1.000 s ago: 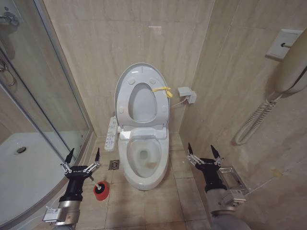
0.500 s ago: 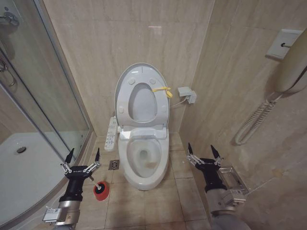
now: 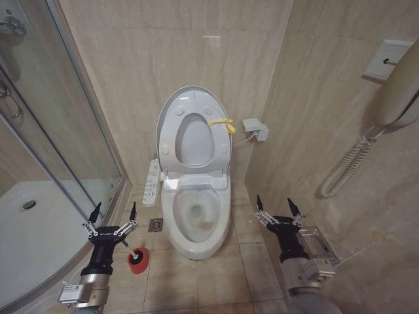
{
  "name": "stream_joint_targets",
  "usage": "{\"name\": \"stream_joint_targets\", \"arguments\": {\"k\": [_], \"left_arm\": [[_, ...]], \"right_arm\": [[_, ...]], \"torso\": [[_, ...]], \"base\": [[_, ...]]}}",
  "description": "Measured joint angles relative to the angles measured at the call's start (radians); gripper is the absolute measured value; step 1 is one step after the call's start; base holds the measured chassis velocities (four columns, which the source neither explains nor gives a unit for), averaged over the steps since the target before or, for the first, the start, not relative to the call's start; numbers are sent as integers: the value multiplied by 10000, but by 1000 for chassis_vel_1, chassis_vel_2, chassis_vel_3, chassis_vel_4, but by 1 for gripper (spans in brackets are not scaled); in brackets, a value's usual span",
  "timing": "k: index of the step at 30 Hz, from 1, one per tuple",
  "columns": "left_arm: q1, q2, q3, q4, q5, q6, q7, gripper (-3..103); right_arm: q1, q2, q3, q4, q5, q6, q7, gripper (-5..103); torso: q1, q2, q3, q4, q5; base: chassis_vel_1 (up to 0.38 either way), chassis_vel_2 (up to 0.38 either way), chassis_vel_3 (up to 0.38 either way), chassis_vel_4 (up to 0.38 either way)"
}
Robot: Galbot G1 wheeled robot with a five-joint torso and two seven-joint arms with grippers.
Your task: Open the toilet lid, clean the toilet bowl with a toilet brush, close the toilet lid, and flush.
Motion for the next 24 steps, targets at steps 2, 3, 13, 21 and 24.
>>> {"name": "stream_joint_targets", "arguments": {"k": [2, 3, 13, 21, 24], "left_arm": [[0, 0, 0, 0, 0, 0, 0, 100], [0, 0, 0, 0, 0, 0, 0, 100], [0, 0, 0, 1, 0, 0, 0, 100], [0, 0, 0, 0, 0, 0, 0, 100], [0, 0, 0, 0, 0, 0, 0, 100]], "right_arm": [[0, 0, 0, 0, 0, 0, 0, 100], [0, 0, 0, 0, 0, -1, 0, 100], [0, 0, 0, 0, 0, 0, 0, 100], [0, 0, 0, 0, 0, 0, 0, 100], [0, 0, 0, 0, 0, 0, 0, 100]], "torso": [[0, 0, 0, 0, 0], [0, 0, 0, 0, 0], [0, 0, 0, 0, 0], [0, 0, 0, 0, 0], [0, 0, 0, 0, 0]], "base": [[0, 0, 0, 0], [0, 0, 0, 0], [0, 0, 0, 0], [0, 0, 0, 0], [0, 0, 0, 0]]}}
